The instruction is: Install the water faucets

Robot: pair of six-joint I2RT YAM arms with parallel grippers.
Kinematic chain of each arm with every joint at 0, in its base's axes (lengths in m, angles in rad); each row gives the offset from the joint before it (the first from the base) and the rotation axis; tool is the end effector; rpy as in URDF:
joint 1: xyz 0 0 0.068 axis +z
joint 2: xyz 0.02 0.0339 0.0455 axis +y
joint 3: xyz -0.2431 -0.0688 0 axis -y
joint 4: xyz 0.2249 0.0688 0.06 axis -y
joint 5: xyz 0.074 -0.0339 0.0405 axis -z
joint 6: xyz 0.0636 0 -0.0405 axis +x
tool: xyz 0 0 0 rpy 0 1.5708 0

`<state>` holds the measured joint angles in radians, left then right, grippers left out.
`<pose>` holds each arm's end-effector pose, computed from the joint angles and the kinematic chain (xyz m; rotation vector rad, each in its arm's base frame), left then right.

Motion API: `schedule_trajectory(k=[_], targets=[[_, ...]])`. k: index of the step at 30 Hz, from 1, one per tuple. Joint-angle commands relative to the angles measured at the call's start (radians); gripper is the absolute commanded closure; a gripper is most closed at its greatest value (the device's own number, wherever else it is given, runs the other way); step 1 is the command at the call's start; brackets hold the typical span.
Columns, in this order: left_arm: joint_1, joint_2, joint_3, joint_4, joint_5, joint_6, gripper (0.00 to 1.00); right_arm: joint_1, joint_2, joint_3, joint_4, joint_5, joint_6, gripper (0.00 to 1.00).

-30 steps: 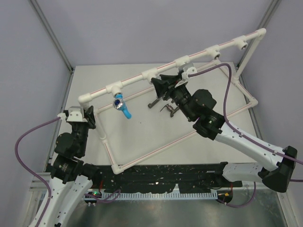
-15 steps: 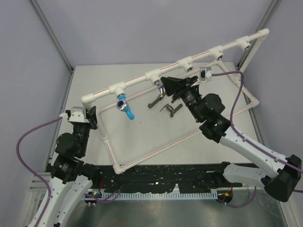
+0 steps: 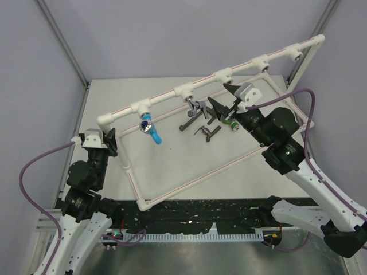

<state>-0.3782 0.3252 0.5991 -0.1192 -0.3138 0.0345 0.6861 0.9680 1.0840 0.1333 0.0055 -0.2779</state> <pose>0.1214 -0.0271 0.3305 0.0336 1.4236 -0.0614 0.1797 0.1467 0.4333 -0.6121 1.1801 0.3431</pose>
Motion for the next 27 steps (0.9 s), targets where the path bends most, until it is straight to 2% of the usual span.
schedule_trajectory(k=[1,4,7,12,20,23,27], targets=[[0.004,0.008,-0.007,-0.056,-0.004,0.033,1.00,0.012,-0.045,0.111,-0.196,-0.286,-0.404,0.36],[0.004,0.009,-0.010,-0.057,-0.002,0.031,1.00,0.029,-0.045,0.132,-0.254,-0.347,-0.464,0.35],[0.004,0.011,-0.010,-0.057,0.001,0.031,1.00,0.070,-0.025,0.139,-0.320,-0.343,-0.540,0.34],[0.004,0.011,-0.007,-0.057,0.002,0.028,1.00,0.165,0.015,0.111,-0.302,-0.179,-0.619,0.34],[0.004,0.005,-0.009,-0.057,0.002,0.028,1.00,0.243,0.109,0.016,-0.037,0.086,-0.635,0.36],[0.004,0.002,-0.009,-0.056,0.004,0.028,1.00,0.259,0.139,-0.033,0.084,0.175,-0.617,0.40],[0.004,0.000,-0.009,-0.056,0.005,0.027,1.00,0.265,0.185,-0.039,0.176,0.231,-0.441,0.48]])
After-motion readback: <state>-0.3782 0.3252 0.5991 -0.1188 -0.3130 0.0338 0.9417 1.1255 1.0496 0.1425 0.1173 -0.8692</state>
